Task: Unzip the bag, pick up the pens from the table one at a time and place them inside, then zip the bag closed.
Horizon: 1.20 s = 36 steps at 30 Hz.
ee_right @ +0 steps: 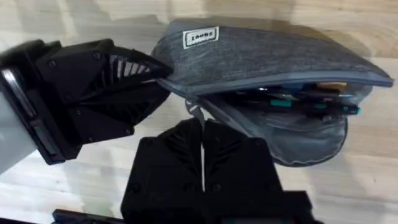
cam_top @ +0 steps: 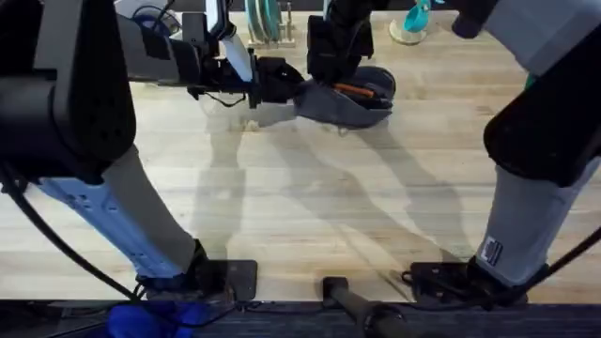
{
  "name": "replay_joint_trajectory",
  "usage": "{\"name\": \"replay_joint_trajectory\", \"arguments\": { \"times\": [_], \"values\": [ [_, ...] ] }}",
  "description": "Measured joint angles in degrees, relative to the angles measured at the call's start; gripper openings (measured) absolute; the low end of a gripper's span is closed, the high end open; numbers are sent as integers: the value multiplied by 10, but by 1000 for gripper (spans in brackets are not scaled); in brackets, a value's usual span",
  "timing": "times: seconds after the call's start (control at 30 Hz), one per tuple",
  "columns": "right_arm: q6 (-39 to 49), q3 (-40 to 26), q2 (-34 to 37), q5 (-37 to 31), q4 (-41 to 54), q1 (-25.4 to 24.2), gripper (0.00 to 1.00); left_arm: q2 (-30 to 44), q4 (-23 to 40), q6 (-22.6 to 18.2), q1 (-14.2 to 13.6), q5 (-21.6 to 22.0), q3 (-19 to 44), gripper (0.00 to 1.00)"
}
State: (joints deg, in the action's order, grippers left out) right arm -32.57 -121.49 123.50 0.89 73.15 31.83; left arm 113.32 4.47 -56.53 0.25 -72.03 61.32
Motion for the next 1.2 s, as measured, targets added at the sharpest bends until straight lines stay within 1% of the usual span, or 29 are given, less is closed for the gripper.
{"name": "replay_joint_trajectory", "arguments": {
  "times": [0.67,0.87,1.2],
  "values": [
    [72,-3,0,23,48,-39,33,0,4,9,-5,-3,0,43],
    [89,-4,0,29,61,-61,33,0,4,9,-5,-3,0,42],
    [116,-4,0,36,79,-81,33,0,4,9,-8,-2,0,42]
  ]
}}
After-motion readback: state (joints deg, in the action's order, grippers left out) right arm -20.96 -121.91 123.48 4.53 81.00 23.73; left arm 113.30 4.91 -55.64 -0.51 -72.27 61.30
